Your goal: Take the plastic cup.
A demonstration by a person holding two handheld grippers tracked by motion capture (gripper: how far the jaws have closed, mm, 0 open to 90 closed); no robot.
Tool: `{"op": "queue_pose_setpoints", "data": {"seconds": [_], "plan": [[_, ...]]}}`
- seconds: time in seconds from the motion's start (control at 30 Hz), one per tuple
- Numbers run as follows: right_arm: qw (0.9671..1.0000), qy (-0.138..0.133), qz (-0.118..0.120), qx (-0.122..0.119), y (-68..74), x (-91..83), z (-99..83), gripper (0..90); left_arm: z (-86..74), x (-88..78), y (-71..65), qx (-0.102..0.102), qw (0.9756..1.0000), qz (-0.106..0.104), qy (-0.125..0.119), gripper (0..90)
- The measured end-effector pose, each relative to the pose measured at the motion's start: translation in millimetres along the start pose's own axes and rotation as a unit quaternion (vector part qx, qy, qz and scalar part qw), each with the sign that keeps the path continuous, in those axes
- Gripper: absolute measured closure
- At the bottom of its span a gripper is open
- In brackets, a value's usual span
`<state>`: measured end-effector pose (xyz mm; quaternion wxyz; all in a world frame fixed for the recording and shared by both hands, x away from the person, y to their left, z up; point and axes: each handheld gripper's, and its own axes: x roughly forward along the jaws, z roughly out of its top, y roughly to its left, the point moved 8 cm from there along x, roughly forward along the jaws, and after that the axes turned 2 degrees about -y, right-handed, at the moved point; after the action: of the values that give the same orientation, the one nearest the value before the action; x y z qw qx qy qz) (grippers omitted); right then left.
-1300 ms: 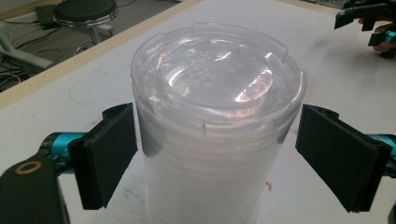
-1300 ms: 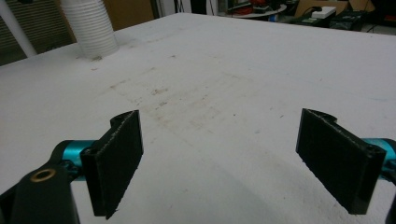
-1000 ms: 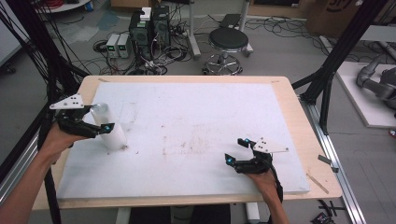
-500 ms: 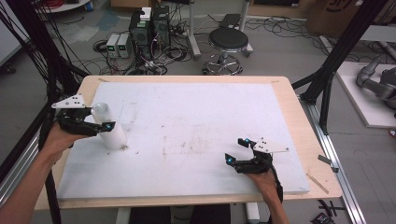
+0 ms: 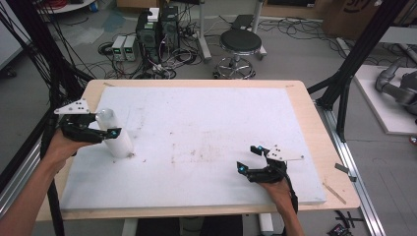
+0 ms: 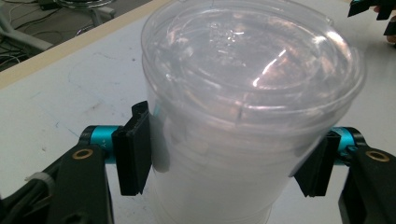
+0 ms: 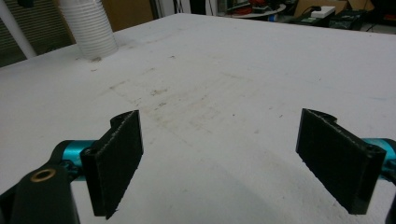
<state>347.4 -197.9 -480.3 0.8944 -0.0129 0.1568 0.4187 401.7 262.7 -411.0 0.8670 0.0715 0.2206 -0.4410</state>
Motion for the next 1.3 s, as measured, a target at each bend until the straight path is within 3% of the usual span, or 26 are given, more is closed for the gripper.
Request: {"op": "queue_pose_setpoints", "data": {"seconds": [0.33,0.53,1.03,1.13,1.3], "plan": [[1.0000,0.000,0.001,-0.002,-0.1,0.3,0.2,14.4,8.1,-3.0,-2.0,-0.002,1.0000,0.001,0.000,32.5],[1.0000,0.000,0.001,-0.001,0.1,0.1,0.0,14.4,26.4,-8.8,-4.3,0.006,1.0000,0.004,-0.007,32.6],[1.0000,-0.001,0.002,-0.003,0.2,0.2,0.2,14.4,104.4,-57.3,-19.1,0.050,0.9982,0.021,-0.026,33.5],[1.0000,-0.001,0.003,-0.003,0.6,0.0,0.2,14.4,112.3,-62.7,-22.3,0.055,0.9978,0.024,-0.028,33.6],[1.0000,0.000,0.003,-0.001,0.3,0.1,0.1,14.4,112.8,-65.9,-27.5,0.052,0.9979,0.024,-0.032,33.5]]}}
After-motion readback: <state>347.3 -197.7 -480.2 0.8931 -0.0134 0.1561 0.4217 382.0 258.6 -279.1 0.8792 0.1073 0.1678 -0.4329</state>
